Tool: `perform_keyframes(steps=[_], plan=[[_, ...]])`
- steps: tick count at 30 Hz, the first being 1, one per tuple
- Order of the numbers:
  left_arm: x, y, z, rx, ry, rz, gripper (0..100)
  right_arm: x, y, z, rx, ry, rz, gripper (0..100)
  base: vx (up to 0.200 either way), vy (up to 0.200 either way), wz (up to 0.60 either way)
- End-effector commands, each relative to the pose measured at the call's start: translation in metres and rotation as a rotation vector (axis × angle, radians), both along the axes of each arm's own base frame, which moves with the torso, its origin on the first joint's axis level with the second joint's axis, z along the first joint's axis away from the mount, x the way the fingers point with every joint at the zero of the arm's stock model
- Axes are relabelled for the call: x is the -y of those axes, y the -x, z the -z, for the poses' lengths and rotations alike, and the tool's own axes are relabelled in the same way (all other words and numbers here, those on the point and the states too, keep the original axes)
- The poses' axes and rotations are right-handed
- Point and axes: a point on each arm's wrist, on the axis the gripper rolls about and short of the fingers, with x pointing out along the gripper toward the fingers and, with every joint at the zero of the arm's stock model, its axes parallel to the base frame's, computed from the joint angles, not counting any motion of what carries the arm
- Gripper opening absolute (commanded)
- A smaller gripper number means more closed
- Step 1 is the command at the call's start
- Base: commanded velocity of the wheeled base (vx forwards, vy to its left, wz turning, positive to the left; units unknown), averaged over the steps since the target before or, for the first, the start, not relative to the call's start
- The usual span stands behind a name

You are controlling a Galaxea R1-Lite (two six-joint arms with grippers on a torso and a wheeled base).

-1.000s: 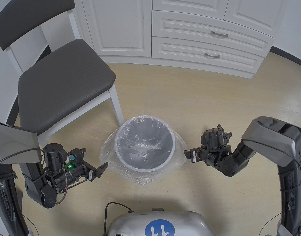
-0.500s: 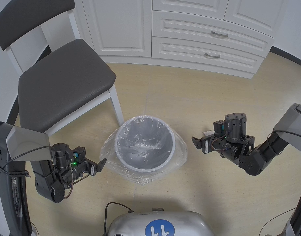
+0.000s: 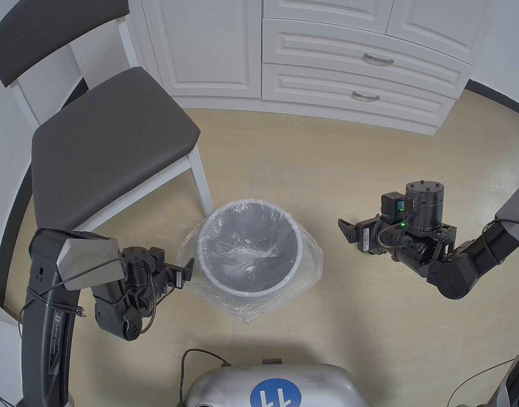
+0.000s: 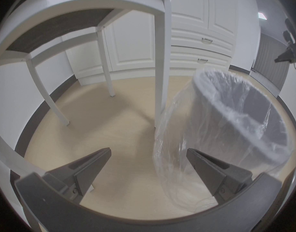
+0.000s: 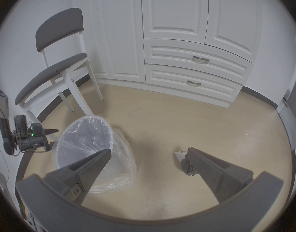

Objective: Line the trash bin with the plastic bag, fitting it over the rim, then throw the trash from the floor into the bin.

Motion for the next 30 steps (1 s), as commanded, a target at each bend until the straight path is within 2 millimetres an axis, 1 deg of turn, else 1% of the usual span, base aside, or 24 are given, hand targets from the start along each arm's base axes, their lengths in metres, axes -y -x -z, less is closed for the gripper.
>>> perform_keyframes(steps=[1, 3, 5, 8, 9, 13, 15, 16, 21, 27, 29, 30], plan=[[0.013, -0.016, 0.027, -0.061, -0.017, 0.007, 100, 0.003, 0.002, -0.009, 0.024, -0.010, 0.007, 100, 0.000, 0.000, 0.00], [0.013, -0.019, 0.027, -0.068, -0.019, 0.007, 100, 0.004, 0.002, -0.009, 0.024, -0.010, 0.007, 100, 0.000, 0.000, 0.00], [0.016, -0.032, 0.026, -0.057, -0.017, 0.001, 100, 0.004, 0.003, -0.009, 0.024, -0.010, 0.007, 100, 0.000, 0.000, 0.00], [0.019, -0.043, 0.028, -0.048, -0.015, -0.001, 100, 0.003, 0.003, -0.008, 0.020, -0.009, 0.004, 100, 0.000, 0.000, 0.00], [0.019, -0.043, 0.028, -0.048, -0.015, -0.001, 100, 0.003, 0.003, -0.008, 0.020, -0.009, 0.004, 100, 0.000, 0.000, 0.00], [0.022, -0.054, 0.027, -0.055, -0.025, -0.027, 100, 0.002, 0.003, -0.005, 0.013, -0.004, 0.002, 100, 0.000, 0.000, 0.00], [0.022, -0.055, 0.027, -0.055, -0.027, -0.033, 100, 0.001, 0.003, -0.005, 0.012, -0.003, 0.000, 100, 0.000, 0.000, 0.00], [0.022, -0.063, 0.026, -0.044, -0.037, -0.077, 100, 0.001, 0.003, -0.004, 0.010, -0.003, -0.001, 100, 0.000, 0.000, 0.00], [0.021, -0.081, 0.027, 0.015, -0.033, -0.119, 100, 0.000, 0.003, -0.004, 0.010, -0.003, -0.003, 100, 0.000, 0.000, 0.00], [0.021, -0.079, 0.026, 0.014, -0.034, -0.119, 100, 0.001, 0.003, -0.005, 0.010, -0.003, -0.003, 100, 0.000, 0.000, 0.00], [0.020, -0.076, 0.026, 0.006, -0.037, -0.117, 100, 0.001, 0.004, -0.005, 0.011, -0.001, -0.003, 100, 0.000, 0.000, 0.00], [0.020, -0.067, 0.023, -0.007, -0.040, -0.107, 100, 0.001, 0.004, -0.004, 0.010, 0.002, -0.004, 100, 0.000, 0.000, 0.00]])
